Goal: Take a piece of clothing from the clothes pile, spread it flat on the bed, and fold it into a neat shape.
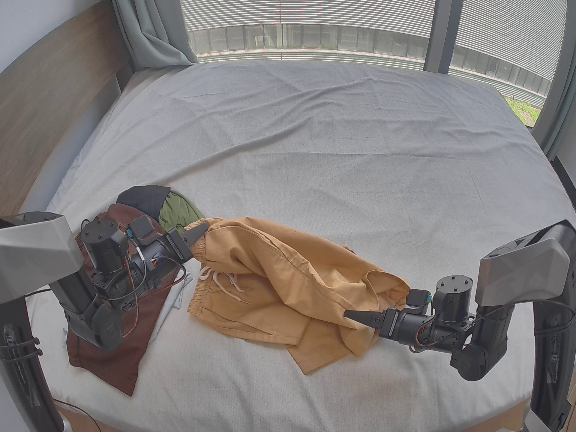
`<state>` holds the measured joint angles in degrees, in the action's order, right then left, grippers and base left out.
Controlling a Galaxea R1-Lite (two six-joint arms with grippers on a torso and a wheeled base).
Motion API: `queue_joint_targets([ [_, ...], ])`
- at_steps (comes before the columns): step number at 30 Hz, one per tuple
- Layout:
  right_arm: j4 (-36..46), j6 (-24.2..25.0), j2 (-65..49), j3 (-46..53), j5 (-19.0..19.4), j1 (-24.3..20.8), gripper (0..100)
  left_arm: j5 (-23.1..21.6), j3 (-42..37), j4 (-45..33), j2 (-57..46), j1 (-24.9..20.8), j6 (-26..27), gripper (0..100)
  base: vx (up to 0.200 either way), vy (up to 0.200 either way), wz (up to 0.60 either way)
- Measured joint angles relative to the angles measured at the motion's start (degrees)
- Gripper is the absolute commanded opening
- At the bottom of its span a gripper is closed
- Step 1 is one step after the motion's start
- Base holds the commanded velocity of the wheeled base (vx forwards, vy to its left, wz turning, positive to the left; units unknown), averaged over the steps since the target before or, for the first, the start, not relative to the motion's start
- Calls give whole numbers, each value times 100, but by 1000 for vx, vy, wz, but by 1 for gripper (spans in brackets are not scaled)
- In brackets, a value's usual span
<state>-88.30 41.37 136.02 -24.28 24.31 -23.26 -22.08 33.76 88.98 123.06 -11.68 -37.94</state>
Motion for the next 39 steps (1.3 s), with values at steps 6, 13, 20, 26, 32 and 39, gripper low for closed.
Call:
queue_joint_targets([
  [6,-6,4,-94,45,5,-61,100,2,28,-2,4,5,0,0,0,0,0],
  [13,-11,1,-521,196,24,-112,100,0,37,2,34,7,4,0,0,0,0],
  [20,-6,0,-750,299,43,-144,100,0,44,0,67,2,9,0,0,0,0],
  [26,-6,-10,-802,339,49,-228,100,2,44,0,83,0,9,0,0,0,0],
  [32,-16,-16,-744,323,49,-245,0,2,44,0,87,0,9,0,0,0,0],
  [39,-20,-24,-658,284,49,-196,0,2,55,0,87,0,9,0,0,0,0],
])
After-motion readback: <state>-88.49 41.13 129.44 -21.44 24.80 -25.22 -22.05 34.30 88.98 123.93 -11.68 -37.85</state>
